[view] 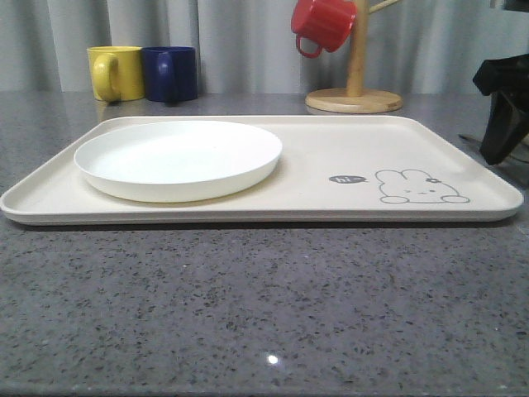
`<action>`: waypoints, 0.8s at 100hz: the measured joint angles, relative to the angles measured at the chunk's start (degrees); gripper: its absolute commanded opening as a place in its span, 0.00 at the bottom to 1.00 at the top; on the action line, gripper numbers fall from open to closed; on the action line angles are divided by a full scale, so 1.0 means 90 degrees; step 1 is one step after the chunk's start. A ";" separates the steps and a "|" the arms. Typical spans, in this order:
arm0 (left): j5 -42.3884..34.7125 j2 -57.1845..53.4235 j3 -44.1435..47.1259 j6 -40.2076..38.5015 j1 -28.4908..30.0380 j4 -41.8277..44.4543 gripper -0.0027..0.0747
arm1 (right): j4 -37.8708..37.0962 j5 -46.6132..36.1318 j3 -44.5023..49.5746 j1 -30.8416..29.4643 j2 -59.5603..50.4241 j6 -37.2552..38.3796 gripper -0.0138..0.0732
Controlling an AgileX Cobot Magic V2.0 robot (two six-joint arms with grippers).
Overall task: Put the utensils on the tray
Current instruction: 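Grasp the fork with the right gripper and set it on the tray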
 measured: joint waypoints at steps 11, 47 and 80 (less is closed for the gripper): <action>0.0000 0.0000 0.0000 0.0000 0.0000 0.0000 0.01 | 0.0000 -0.0079 0.0000 0.0000 0.0083 0.0000 0.72; 0.0000 0.0000 0.0000 0.0000 0.0000 0.0000 0.01 | 0.0000 -0.0229 -0.0087 0.0000 0.0280 -0.0026 0.44; 0.0000 0.0000 0.0000 0.0000 0.0000 0.0000 0.01 | 0.0000 0.0014 -0.0193 0.0000 0.0280 -0.0026 0.12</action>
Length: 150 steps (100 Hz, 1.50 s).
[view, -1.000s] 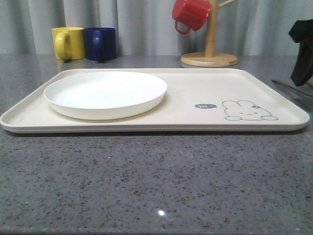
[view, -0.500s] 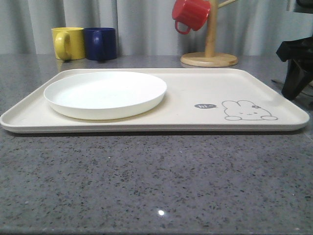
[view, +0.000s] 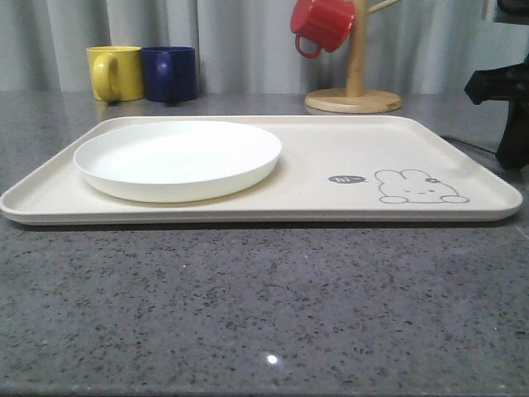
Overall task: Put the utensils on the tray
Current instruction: 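Grasp the fork with the right gripper and set it on the tray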
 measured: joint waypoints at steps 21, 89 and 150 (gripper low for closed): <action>0.0000 0.0000 0.0000 0.0000 0.0000 0.0000 0.01 | 0.0000 0.0438 -0.0495 0.0000 -0.0291 0.0012 0.12; 0.0000 0.0000 0.0000 0.0000 0.0000 0.0000 0.01 | 0.0014 0.1034 -0.0996 0.1225 -0.1139 0.1325 0.12; 0.0000 0.0000 0.0000 0.0000 0.0000 0.0000 0.01 | -0.1487 -0.0011 -0.1010 0.3094 0.0155 0.4679 0.12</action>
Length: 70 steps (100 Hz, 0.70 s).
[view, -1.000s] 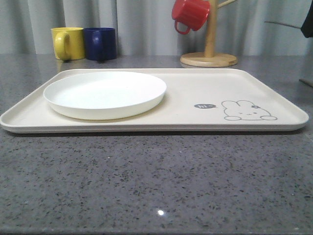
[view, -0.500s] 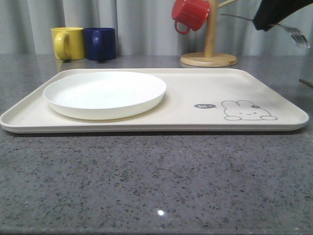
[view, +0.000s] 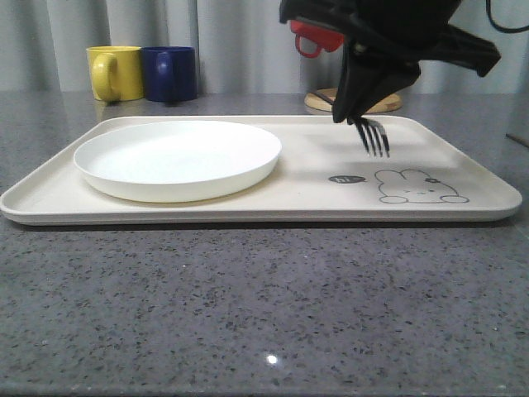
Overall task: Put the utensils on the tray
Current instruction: 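Grasp the fork with the right gripper and set it on the tray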
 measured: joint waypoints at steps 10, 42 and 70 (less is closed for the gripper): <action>0.0000 0.0000 0.0000 0.0000 0.0000 0.0000 0.01 | -0.0188 -0.0045 0.0000 0.0100 0.0204 0.0334 0.12; 0.0000 0.0000 0.0000 0.0000 0.0000 0.0000 0.01 | -0.0257 -0.0206 0.0000 0.0195 0.0592 0.0623 0.17; 0.0000 0.0000 0.0000 0.0000 0.0000 0.0000 0.01 | -0.0257 -0.0230 0.0000 0.0195 0.0606 0.0661 0.60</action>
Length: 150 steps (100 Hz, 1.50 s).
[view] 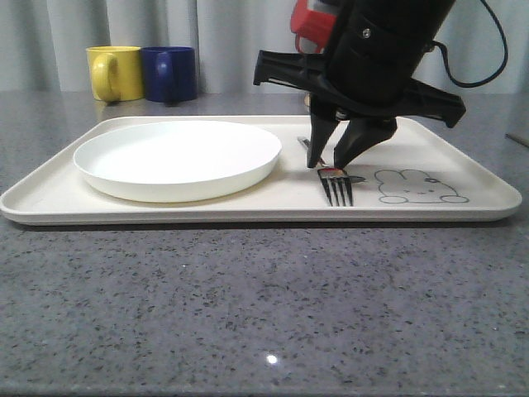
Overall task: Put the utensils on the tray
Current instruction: 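Grasp the fork with the right gripper and set it on the tray, then open the right gripper and lift it back toward the chopsticks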
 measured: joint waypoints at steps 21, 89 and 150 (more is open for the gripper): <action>0.0000 0.0000 0.0000 0.0000 0.0000 0.0000 0.01 | 0.0000 -0.0003 -0.0026 0.0000 -0.0022 0.0000 0.64; 0.0000 0.0000 0.0000 0.0000 0.0000 0.0000 0.01 | -0.0287 0.1506 -0.0026 -0.2706 -0.1652 -0.1794 0.64; 0.0000 0.0000 0.0000 0.0000 0.0000 0.0000 0.01 | 0.0966 0.1565 -0.0026 -0.3922 -0.0799 -0.3787 0.64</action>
